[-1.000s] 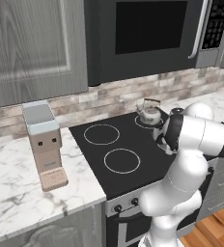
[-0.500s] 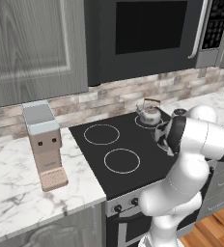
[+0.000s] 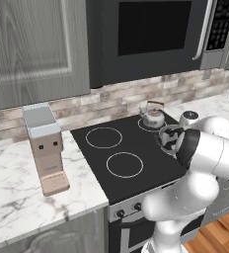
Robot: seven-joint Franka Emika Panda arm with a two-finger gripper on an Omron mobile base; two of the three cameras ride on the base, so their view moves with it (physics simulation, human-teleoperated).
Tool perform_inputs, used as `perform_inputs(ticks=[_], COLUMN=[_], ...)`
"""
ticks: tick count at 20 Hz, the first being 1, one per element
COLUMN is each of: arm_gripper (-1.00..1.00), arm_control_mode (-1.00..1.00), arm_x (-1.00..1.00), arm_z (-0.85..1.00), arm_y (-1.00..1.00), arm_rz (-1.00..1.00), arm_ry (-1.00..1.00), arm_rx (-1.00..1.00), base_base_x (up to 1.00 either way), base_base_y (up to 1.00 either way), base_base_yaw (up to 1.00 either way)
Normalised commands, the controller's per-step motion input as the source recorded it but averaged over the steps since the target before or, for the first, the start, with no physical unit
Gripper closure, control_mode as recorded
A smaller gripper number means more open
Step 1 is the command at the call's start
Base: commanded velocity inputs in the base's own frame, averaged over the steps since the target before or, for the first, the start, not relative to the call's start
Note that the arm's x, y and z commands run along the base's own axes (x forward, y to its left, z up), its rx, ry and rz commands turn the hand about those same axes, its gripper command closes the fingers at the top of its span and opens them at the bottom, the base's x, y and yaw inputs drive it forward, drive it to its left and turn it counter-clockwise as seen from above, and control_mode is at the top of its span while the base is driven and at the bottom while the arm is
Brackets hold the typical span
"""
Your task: Pick the kettle from the cabinet and place it on a stove burner. Then pick the pot from the counter and place it on another stove burner. Finally, turn both burners on.
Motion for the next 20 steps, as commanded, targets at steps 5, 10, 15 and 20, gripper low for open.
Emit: perform_inputs(ticks=[5,10,15,20], arm_gripper=[-1.0,-1.0,-1.0,-1.0], arm_control_mode=[-1.0,-1.0,-1.0,-1.0], arm_x=[-0.24,-0.25,-0.25,-0.26], arm_z=[0.42,0.44,0.41,0.42], arm_y=[0.0,0.0,0.0,0.0], arm_rz=[0.0,0.0,0.0,0.0], arm_ry=[-0.12,-0.12,-0.09,-0.1], arm_rx=[0.0,0.0,0.02,0.04], base_base_x=[0.0,0.0,0.0,0.0], base_base_y=[0.0,0.0,0.0,0.0], base_base_yaw=[0.0,0.0,0.0,0.0])
